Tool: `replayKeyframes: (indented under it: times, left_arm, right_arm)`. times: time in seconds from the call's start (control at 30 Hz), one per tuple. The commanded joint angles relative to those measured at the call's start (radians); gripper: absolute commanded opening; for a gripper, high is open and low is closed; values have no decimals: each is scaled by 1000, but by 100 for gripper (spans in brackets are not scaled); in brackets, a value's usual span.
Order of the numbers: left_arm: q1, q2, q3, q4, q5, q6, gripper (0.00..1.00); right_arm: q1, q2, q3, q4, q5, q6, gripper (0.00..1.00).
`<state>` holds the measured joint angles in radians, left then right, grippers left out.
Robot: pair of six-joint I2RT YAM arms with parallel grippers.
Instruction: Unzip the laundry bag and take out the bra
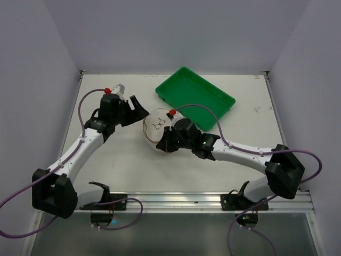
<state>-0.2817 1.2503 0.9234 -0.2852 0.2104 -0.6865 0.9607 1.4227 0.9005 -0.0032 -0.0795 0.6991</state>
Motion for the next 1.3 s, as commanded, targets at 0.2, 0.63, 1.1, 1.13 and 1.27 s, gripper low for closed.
replayKeyframes:
  times: [0.2,0.63,1.1,1.13,1.27]
  left_arm:
    - [4,-342,-187,-57,-97,-154,94]
    - [-211,-302,-333,205,-147,-393,61]
    - [-146,-394,-290,-18,-215,-214,0]
    - [-133,-397,-276,-47,-215,-159,0]
    - [-59,-385,-218,-117,-129,-4,0]
  right_arm:
    - [4,107,170,71,78,83,0]
    - [24,116,147,49,109,69,0]
    - [-267,-237,-221,-52,219,-116,0]
    - [-299,-254,-230,-52,215,-156,0]
    - [-352,-278,-229,-63,205,-205,0]
